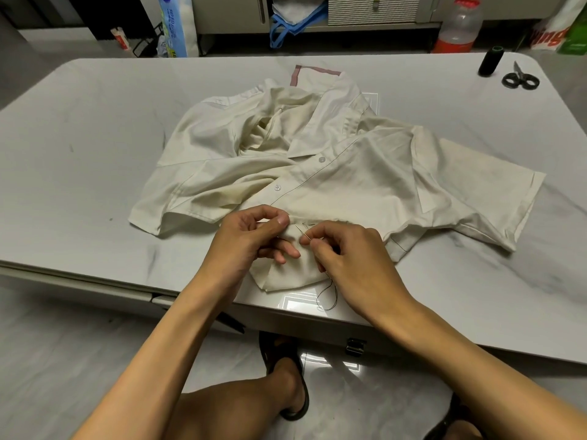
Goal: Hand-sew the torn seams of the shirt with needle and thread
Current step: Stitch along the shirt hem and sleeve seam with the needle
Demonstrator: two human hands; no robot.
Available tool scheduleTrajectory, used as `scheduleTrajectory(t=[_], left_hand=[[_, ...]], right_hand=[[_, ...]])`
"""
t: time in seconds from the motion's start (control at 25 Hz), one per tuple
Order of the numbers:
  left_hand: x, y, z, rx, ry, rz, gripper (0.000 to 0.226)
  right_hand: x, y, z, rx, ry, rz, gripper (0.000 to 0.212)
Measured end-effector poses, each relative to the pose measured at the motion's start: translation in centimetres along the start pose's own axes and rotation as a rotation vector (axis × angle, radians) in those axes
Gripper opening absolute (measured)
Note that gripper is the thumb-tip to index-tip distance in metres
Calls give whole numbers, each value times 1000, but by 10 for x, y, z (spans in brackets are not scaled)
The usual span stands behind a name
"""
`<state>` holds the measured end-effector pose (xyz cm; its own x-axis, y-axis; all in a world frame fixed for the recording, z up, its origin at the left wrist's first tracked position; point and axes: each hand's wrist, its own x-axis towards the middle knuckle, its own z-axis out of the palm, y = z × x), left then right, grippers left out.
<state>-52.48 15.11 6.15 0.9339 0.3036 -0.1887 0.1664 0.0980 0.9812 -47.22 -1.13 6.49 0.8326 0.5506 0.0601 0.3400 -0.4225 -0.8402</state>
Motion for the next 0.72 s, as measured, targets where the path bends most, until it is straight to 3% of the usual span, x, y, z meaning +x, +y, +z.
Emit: scheduleTrajectory(t=[0.72], left_hand=[[-2,-2,7,102,23,151,8]], right_hand=[[0,-4,0,-18,46,31,21]])
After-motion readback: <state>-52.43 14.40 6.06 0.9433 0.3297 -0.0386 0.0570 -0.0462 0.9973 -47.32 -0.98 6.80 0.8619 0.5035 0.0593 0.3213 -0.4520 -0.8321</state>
